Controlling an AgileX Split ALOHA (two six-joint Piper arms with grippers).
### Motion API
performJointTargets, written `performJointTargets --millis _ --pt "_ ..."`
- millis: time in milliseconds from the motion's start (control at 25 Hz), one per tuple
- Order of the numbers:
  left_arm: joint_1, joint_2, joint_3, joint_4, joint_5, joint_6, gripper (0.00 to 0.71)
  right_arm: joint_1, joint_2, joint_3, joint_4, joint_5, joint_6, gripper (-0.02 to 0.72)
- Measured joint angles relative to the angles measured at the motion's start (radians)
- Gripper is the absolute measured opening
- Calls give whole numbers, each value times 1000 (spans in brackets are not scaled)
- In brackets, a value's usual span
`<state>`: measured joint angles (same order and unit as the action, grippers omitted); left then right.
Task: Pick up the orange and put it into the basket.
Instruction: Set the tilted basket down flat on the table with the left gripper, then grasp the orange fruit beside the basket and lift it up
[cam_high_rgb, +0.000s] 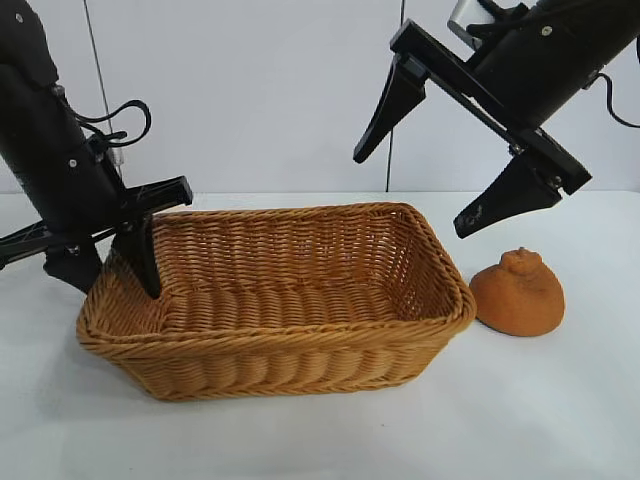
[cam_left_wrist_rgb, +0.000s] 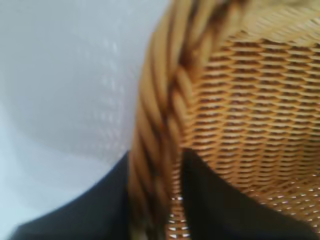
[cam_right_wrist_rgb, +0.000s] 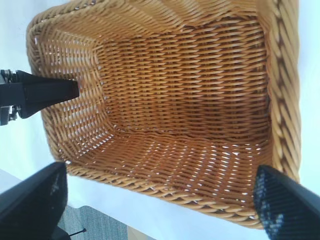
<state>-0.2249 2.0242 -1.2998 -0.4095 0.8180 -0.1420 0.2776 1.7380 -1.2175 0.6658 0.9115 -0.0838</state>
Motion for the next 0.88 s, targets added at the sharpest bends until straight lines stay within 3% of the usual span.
performJointTargets --millis 80,200,440,680,880 --pt "0 -3 0 0 4 0 531 0 0 0 0 1 0 694" --pt "0 -21 -4 7 11 1 573 0 0 0 0 1 0 694" --pt "0 -107 -10 58 49 4 586 0 0 0 0 1 0 694" --pt "3 -191 -13 199 72 6 589 0 0 0 0 1 0 694" --pt "72 -198 -51 253 125 6 589 0 0 0 0 1 0 694"
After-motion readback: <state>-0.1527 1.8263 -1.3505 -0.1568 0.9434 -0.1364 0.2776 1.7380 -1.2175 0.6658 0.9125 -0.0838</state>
